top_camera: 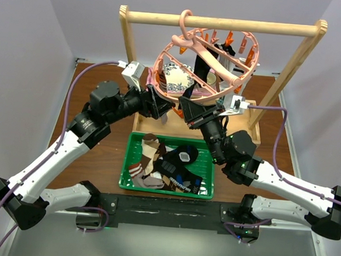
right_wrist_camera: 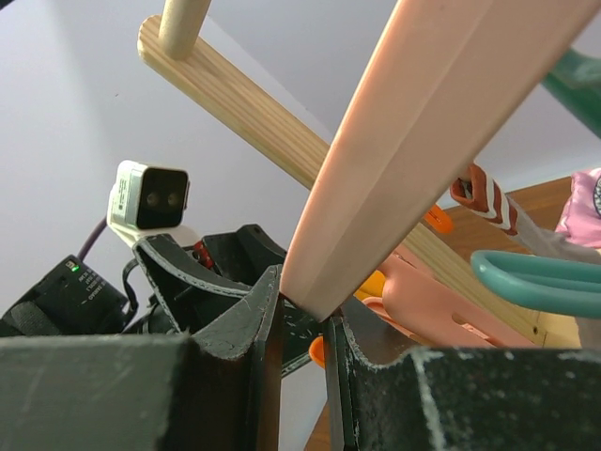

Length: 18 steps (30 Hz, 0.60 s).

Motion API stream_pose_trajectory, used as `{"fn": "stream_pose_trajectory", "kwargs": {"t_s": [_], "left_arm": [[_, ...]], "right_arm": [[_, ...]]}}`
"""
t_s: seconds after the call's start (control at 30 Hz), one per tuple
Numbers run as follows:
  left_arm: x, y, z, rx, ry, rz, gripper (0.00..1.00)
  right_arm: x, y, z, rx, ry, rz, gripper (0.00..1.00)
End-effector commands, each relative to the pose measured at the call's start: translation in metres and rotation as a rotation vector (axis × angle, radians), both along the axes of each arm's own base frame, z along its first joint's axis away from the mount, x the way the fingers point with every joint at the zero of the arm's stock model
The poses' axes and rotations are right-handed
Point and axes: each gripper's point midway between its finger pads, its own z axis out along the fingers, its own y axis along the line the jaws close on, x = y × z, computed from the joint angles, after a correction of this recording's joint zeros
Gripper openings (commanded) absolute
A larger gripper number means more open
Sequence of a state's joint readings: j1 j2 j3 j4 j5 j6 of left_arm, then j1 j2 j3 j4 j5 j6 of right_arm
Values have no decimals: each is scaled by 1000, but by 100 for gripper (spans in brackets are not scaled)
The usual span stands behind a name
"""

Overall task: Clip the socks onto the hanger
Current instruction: Open the clamp at the hanger.

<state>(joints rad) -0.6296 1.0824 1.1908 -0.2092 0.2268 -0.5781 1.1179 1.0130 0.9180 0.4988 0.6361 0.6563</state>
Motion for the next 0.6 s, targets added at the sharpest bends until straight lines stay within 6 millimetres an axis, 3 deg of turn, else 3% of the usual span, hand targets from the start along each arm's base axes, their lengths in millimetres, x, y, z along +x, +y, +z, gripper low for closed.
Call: {"fn": "stream_pose_trajectory", "kwargs": {"t_s": [0.0, 0.37, 0.47, 0.57], "left_arm": [[8, 7, 18, -34, -78, 41, 78], [16, 13, 12, -26, -74, 84, 75], [18, 12, 16, -33, -82, 87, 71], [19, 12, 17, -38, -83, 86, 59]], "right_arm": [[-5, -2, 19, 30, -22, 22, 0], [-6, -1, 22, 19, -27, 28, 0], [-6, -1, 22, 21, -29, 31, 0], [-7, -1, 20, 18, -26, 35, 0]]}}
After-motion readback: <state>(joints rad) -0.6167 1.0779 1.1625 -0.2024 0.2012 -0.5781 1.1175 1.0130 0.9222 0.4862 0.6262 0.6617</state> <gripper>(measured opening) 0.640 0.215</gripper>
